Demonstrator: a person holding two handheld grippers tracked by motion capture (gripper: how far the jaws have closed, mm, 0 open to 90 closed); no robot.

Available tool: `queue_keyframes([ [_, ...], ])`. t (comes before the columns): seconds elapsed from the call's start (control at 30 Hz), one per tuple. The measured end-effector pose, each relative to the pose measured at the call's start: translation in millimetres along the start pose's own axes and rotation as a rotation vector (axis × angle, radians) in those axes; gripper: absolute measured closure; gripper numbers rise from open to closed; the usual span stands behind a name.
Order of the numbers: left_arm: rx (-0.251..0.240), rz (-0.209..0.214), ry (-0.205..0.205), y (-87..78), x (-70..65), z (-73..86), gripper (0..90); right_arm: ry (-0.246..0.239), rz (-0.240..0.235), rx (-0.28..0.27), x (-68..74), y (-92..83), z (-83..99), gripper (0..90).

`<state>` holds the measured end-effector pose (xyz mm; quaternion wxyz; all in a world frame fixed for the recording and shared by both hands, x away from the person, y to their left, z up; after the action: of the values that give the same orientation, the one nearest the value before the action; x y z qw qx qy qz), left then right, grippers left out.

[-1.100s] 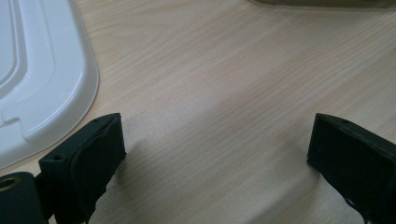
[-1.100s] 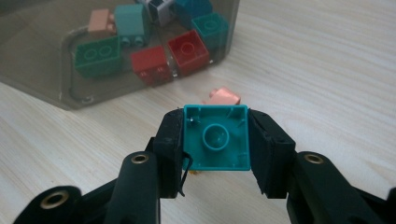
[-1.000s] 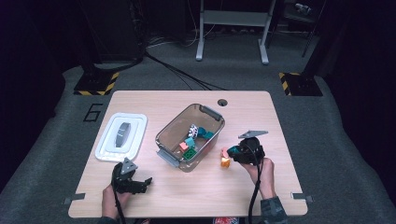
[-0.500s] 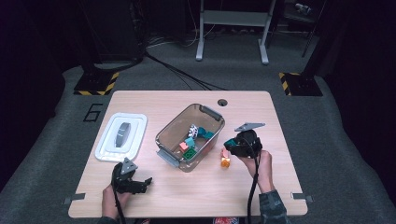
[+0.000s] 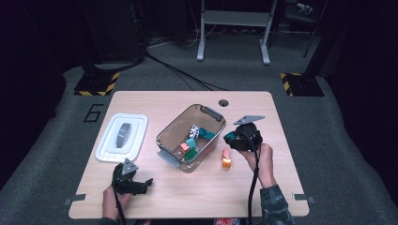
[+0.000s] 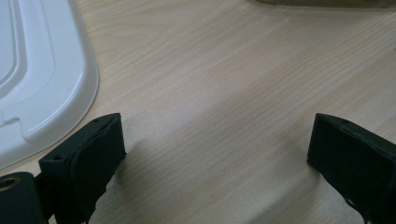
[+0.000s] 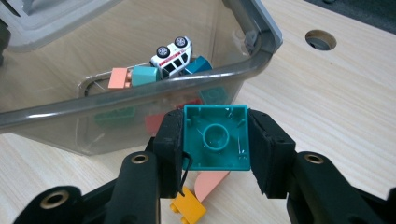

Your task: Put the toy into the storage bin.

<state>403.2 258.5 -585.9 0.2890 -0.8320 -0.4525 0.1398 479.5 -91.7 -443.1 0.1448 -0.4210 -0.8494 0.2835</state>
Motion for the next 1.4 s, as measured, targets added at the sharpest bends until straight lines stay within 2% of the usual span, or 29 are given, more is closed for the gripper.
queue_keyframes([
  [0.37,0.001,0.002,-0.006,0.2,-0.3,0.1,3.9,-0.026,-0.008,-0.014,5.5,2.4,-22.8,58.7],
  [0.67,0.001,0.003,-0.009,0.2,-0.1,0.1,3.9,-0.064,-0.021,-0.018,13.5,12.2,-38.0,58.7],
  [0.9,0.002,0.004,-0.009,0.3,0.0,0.1,3.9,-0.105,-0.047,-0.008,30.3,22.1,-47.8,58.7],
  [1.03,0.002,0.004,-0.009,0.3,0.0,0.1,3.9,-0.148,-0.066,-0.002,41.5,29.4,-51.8,58.7],
  [1.2,0.001,0.003,-0.008,0.3,-0.1,0.1,3.9,-0.169,-0.104,0.013,54.8,35.4,-51.5,58.6],
  [1.33,0.001,0.003,-0.007,0.2,-0.1,0.1,4.0,-0.156,-0.132,0.037,64.2,38.1,-47.1,58.6],
  [1.4,0.001,0.003,-0.007,0.2,-0.2,0.1,4.0,-0.167,-0.139,0.045,67.3,39.5,-44.8,58.6],
])
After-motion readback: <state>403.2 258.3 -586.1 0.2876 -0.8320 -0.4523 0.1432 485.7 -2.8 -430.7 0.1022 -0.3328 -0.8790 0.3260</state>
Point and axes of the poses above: each handheld gripper's, and its own axes: y roughly forward along the jaws, z roughly out of its underside, x roughly to its left, the point moved 8 cm from there along y, roughly forward along the jaws, and after that the axes turned 6 degrees about -x, right-handed, at the moved point
